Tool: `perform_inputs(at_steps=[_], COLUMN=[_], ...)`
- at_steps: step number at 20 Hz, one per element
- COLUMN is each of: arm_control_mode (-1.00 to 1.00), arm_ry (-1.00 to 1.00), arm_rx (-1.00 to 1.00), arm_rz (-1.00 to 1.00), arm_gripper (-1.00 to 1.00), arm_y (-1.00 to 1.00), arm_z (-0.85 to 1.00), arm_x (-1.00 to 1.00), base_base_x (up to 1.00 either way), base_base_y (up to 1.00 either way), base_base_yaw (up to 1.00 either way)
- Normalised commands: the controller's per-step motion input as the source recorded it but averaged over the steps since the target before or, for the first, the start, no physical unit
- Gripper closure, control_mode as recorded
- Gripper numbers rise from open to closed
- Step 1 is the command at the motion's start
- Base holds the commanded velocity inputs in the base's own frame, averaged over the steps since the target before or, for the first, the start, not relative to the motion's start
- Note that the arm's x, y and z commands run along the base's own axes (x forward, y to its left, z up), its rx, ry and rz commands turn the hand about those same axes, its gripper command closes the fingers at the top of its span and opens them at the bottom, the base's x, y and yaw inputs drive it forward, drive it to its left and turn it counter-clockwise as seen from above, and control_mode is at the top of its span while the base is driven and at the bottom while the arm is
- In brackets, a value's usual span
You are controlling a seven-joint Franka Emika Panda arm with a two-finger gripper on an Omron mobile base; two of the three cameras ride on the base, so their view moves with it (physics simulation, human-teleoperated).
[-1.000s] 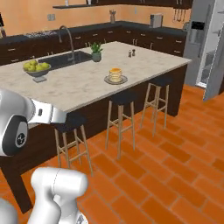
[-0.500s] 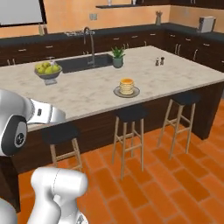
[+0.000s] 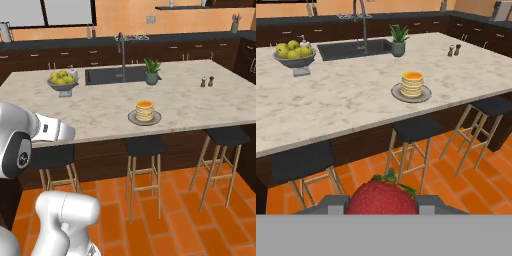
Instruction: Take the strawberry from the fridge and place it on top of the pancake, located on the dining counter.
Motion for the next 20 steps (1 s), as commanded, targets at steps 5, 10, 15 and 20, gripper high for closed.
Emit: perform_inputs(at_steps=[5,10,15,20], arm_control_mode=[1.0,1.0,1.0,1.0], arm_ry=[0.0,0.0,0.0,0.0], arm_rx=[0.0,0.0,0.0,0.0], arm_rz=[0.0,0.0,0.0,0.0], arm_gripper=[1.0,1.0,1.0,1.0], arm_y=[0.0,0.0,0.0,0.0], arm_z=[0.0,0.0,0.0,0.0], arm_x=[0.0,0.0,0.0,0.0], base_base_x=[0.33,0.42,0.15,0.93], base_base_y=[-0.81,-0.79,-0.98,-0.39], base_base_yaw=[0.51,0.53,0.34,0.09])
